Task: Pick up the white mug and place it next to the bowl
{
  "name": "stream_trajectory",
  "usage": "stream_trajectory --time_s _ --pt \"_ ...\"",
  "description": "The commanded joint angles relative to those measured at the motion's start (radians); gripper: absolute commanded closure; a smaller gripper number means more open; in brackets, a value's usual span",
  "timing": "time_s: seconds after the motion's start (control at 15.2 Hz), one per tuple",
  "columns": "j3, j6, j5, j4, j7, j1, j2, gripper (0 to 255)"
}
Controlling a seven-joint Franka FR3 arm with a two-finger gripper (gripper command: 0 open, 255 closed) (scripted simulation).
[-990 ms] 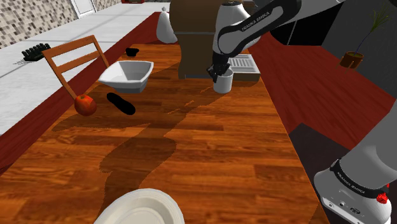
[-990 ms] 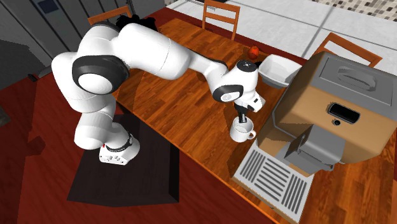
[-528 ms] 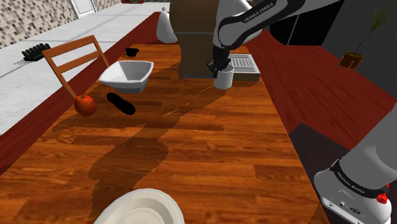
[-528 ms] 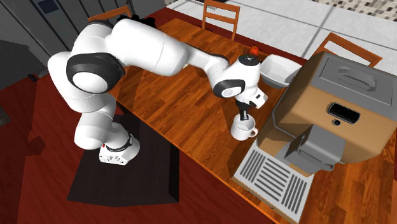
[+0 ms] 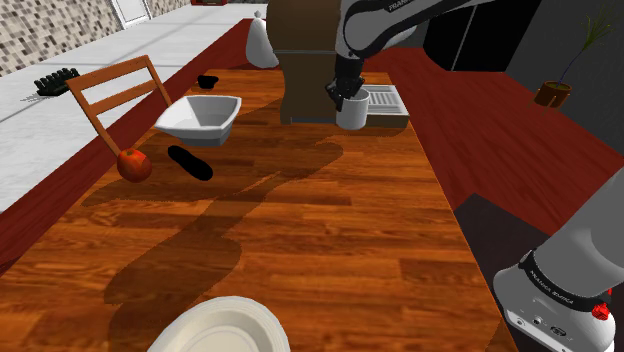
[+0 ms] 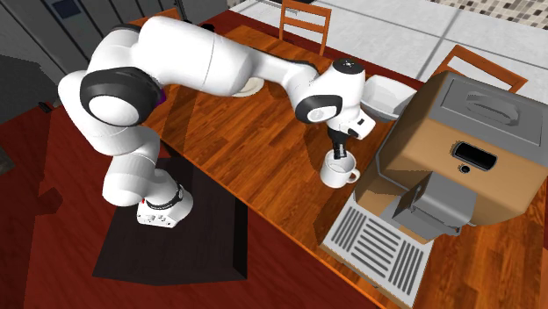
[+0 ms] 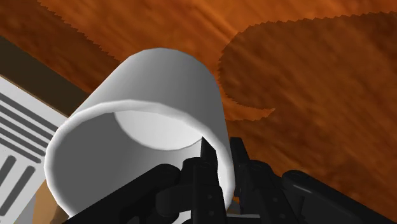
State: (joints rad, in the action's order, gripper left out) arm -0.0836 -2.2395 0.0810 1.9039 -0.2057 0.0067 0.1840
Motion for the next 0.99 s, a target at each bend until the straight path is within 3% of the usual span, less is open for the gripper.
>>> stream_trajectory --time_s 0.0,0.92 --pt "0.000 0.025 -0.003 -0.015 0.005 -0.002 -0.010 255" --pt "-0.002 0.201 -0.014 -0.148 0.019 -0.002 -0.054 255"
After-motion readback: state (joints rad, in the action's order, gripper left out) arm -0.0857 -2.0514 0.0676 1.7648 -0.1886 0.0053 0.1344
